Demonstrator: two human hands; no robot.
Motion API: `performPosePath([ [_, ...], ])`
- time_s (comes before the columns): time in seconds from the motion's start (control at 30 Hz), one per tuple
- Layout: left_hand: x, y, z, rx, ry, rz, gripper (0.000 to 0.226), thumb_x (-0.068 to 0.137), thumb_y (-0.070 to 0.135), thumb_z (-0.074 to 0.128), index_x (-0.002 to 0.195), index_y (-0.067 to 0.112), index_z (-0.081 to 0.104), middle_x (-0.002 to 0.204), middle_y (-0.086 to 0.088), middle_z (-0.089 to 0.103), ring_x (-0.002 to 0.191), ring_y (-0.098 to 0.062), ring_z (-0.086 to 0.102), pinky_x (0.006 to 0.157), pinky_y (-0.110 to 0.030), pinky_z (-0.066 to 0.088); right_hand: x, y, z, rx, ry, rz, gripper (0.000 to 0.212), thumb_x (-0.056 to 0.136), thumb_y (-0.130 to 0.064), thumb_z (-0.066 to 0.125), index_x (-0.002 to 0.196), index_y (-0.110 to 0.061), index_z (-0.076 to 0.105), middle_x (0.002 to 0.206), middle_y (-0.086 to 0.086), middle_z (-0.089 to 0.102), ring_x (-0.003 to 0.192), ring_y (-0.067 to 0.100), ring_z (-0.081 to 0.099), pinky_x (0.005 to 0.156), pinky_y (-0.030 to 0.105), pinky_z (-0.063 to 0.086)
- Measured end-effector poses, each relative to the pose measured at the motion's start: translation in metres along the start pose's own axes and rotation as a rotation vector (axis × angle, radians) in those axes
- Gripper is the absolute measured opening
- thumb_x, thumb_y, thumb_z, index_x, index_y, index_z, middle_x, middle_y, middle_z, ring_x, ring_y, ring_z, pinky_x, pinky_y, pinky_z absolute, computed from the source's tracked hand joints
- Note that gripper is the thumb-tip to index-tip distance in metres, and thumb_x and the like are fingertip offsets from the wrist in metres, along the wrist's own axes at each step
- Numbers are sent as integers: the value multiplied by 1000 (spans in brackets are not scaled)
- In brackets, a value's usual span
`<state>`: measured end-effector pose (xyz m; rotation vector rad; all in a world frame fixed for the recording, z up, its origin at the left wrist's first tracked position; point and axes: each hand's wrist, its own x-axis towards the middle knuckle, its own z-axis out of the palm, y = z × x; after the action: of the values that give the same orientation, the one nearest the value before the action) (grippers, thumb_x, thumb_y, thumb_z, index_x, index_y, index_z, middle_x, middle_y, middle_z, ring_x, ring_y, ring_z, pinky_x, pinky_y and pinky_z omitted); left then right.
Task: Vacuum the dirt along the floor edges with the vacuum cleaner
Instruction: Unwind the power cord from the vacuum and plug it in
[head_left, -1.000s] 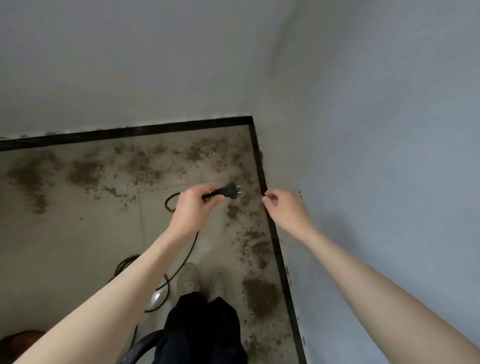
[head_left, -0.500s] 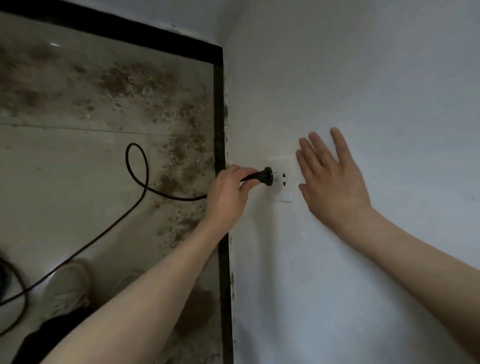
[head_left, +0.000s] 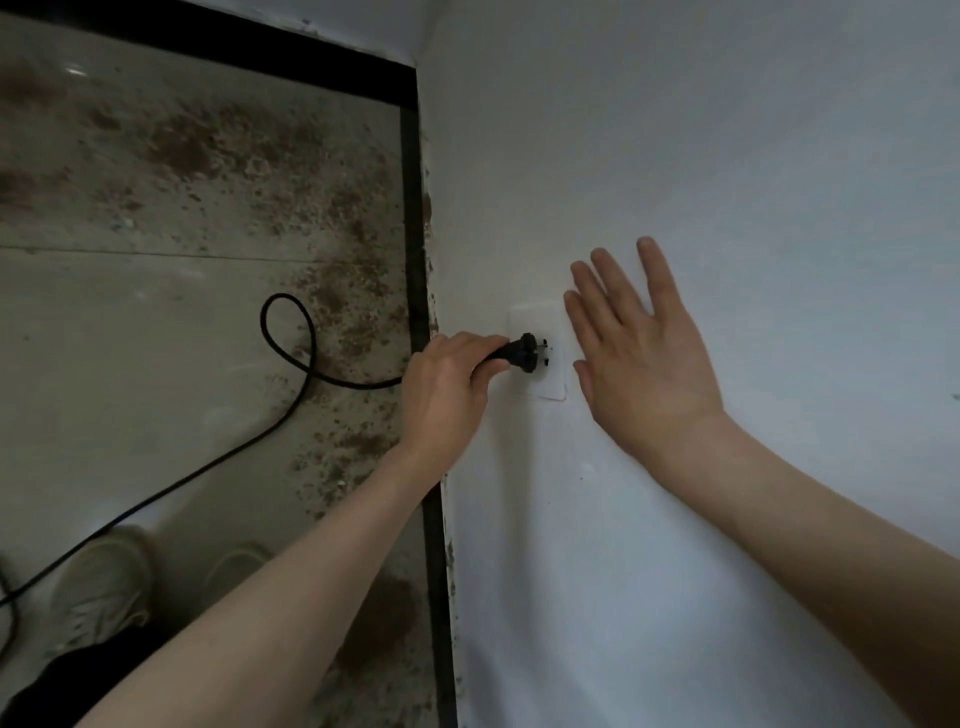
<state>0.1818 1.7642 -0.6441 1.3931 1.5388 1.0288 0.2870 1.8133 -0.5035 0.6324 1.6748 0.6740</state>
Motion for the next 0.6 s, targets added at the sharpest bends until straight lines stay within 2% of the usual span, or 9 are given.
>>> performPosePath([
  [0.07, -1, 2, 3, 40, 6, 49, 21, 85, 12, 67, 104, 6, 73, 88, -9, 72, 71, -29, 59, 62, -38, 50, 0, 0, 0, 5, -5, 0, 69, 104, -45, 11, 150, -1, -15, 161, 21, -15, 148, 40, -14, 96, 65, -24],
  [0.23, 0, 2, 4, 31, 19, 52, 21, 83, 10, 69, 103, 4, 73, 89, -11, 73, 70, -30, 61, 62, -42, 52, 2, -2, 1, 20, -13, 5, 71, 104, -46, 16, 150, -1, -14, 161, 21, -15, 148, 40, -15, 96, 65, -24],
  [0.33, 1, 8, 9, 99, 38, 153, 16, 81, 8, 69, 95, 3, 74, 77, -10, 71, 63, -26, 60, 55, -39, 51, 3, -3, 2, 31, -22, 4, 72, 104, -47, 16, 150, -1, -15, 161, 21, -15, 147, 40, -16, 95, 65, -25],
  [0.47, 0, 15, 15, 113, 55, 123, 11, 82, 4, 69, 91, 1, 74, 72, -11, 68, 60, -25, 62, 51, -38, 51, 5, -4, 2, 44, -45, 4, 72, 104, -46, 16, 149, 0, -15, 161, 21, -15, 147, 40, -16, 93, 66, -26],
  [0.53, 1, 16, 12, 169, 30, 137, 9, 81, 5, 70, 88, 1, 74, 70, -10, 68, 58, -25, 61, 52, -36, 50, 6, -5, -1, 63, -72, 12, 71, 104, -46, 17, 150, -1, -15, 161, 20, -16, 147, 39, -17, 93, 66, -26],
  [0.6, 7, 15, 6, 263, -43, 165, 14, 86, 12, 67, 97, 5, 74, 77, -10, 70, 66, -27, 61, 60, -34, 46, 6, -5, -5, 93, -96, 23, 70, 104, -45, 17, 151, -3, -13, 161, 19, -15, 148, 37, -17, 96, 64, -25],
])
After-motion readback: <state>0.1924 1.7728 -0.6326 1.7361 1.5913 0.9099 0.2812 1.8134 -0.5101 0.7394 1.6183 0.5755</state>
